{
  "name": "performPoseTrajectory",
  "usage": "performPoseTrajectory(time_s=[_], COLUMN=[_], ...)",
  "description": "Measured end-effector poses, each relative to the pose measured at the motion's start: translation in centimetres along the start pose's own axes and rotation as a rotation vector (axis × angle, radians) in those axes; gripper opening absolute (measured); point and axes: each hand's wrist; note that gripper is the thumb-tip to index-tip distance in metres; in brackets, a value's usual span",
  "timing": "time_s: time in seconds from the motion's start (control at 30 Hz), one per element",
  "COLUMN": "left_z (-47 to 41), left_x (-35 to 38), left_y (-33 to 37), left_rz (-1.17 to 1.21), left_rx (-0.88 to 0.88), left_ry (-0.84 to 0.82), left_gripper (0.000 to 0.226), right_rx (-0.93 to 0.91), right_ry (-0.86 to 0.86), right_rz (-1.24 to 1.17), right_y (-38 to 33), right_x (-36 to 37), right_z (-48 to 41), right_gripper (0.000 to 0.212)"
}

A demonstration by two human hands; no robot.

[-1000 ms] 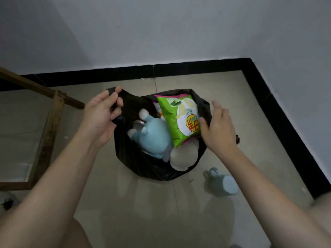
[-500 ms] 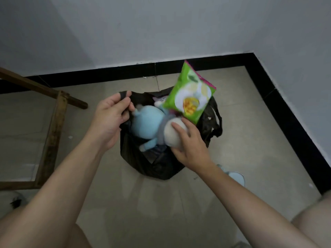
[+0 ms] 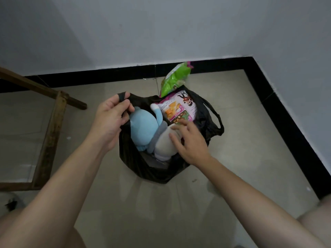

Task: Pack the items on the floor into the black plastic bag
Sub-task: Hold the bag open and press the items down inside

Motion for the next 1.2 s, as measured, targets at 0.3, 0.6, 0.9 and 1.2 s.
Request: performPoseTrajectory(time_s=[0.3, 0.6, 0.9, 1.2], left_z=[-0.1, -2.1, -4.8, -5.2], left_x=[0.1, 2.3, 2.4, 4.5], left_y=[-1.7, -4.6, -9.8, -14.9], left_rz=[-0.125, -0.329, -0.779, -1.506], left_rx=[0.006, 0.03, 0.133, 0.364], left_ry=[0.042, 0.03, -0.072, 0.019], left_gripper=[0.02, 0.021, 0.063, 0.054], right_rx=[0.566, 0.188, 0.158, 0.551], right_ry=[-0.035, -0.307, -0.388, 0.056], right_rz=[-0.079, 0.291, 0.341, -0.26], right_y=[4.3, 5.6, 5.2, 9.8], right_x=[-2.7, -2.2, 0.6, -3.4], right_z=[-10.1, -7.7, -6.3, -11.7], right_gripper=[0.053, 0.062, 0.063, 0.04])
Point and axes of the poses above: each hand's wrist, its own z-axis away from the middle knuckle, its own x-axis out of the palm, y = z × x, and after that the axes turned 1 degree about -y, right-handed
